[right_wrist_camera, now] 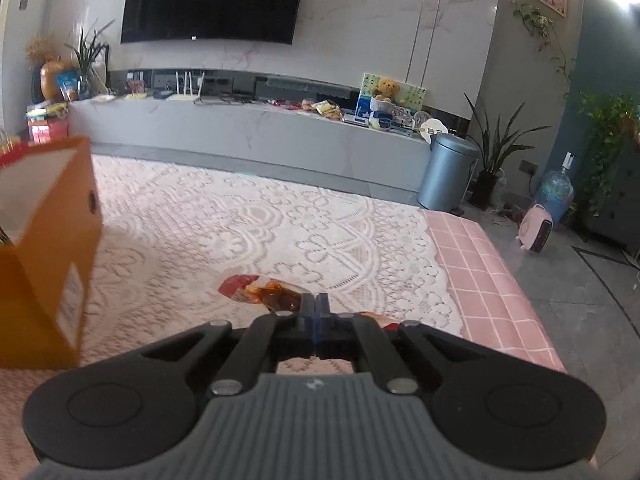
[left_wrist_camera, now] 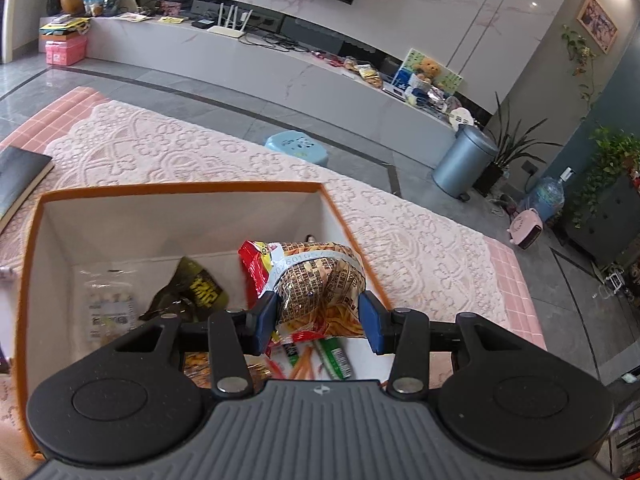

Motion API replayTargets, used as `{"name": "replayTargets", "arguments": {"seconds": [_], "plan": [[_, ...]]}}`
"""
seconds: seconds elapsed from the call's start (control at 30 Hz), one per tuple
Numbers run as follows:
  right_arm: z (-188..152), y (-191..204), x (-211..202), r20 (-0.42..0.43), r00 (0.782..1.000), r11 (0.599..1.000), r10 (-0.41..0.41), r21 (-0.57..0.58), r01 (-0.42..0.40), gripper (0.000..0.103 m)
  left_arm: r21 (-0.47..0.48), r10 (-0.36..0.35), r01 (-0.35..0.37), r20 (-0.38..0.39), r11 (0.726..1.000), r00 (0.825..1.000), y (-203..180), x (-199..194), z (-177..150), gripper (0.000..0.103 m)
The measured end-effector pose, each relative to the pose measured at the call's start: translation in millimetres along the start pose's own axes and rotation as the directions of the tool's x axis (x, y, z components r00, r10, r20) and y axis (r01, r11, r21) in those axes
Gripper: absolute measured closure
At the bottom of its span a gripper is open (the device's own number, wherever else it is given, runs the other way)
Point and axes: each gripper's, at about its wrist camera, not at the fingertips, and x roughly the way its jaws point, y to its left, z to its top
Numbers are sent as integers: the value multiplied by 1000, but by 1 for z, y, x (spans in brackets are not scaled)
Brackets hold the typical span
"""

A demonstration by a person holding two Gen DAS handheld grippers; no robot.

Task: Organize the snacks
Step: 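Carry the noodle bag in the left tool and the meat bag in the right tool over the box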

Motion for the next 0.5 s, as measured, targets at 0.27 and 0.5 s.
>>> {"name": "replayTargets", "arguments": {"seconds": [0.27,0.5], "plan": [[32,20,-53,102,993,996,67,55,-73,103,-15,15,-15,4,1000,1000,15,-11,-4,53],[72,63,-100,223,955,980,195,0,-200,103,-39,36,-35,30,999,999,40,-28,0,53]]}}
